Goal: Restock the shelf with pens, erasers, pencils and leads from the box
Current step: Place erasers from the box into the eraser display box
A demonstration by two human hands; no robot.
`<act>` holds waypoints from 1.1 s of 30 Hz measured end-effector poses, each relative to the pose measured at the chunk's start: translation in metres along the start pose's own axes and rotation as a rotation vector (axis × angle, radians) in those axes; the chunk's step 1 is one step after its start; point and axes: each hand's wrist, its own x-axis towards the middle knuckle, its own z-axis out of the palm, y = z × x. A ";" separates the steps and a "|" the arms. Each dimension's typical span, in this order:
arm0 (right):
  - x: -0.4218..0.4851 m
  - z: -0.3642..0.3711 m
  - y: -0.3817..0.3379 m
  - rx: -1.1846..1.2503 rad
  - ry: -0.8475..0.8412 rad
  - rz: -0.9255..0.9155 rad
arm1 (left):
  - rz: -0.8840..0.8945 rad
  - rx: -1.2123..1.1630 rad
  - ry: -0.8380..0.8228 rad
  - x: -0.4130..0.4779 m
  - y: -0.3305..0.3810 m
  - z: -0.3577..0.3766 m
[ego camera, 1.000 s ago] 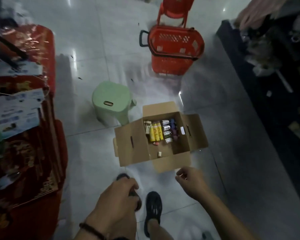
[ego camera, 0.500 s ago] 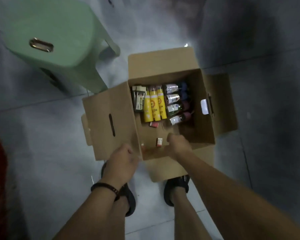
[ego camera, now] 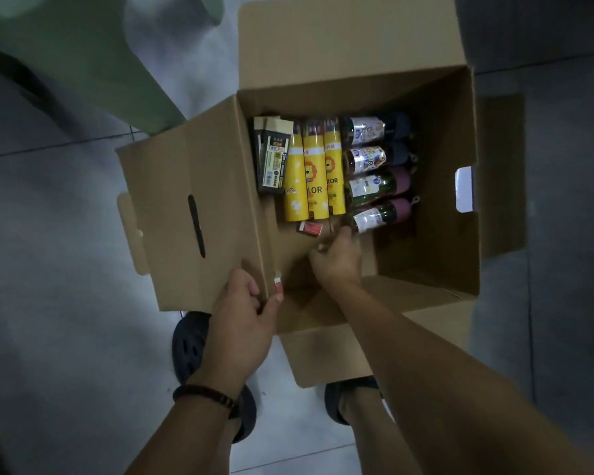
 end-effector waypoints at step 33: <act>0.009 0.018 -0.026 0.135 0.090 0.098 | 0.027 -0.390 0.313 0.013 0.022 0.004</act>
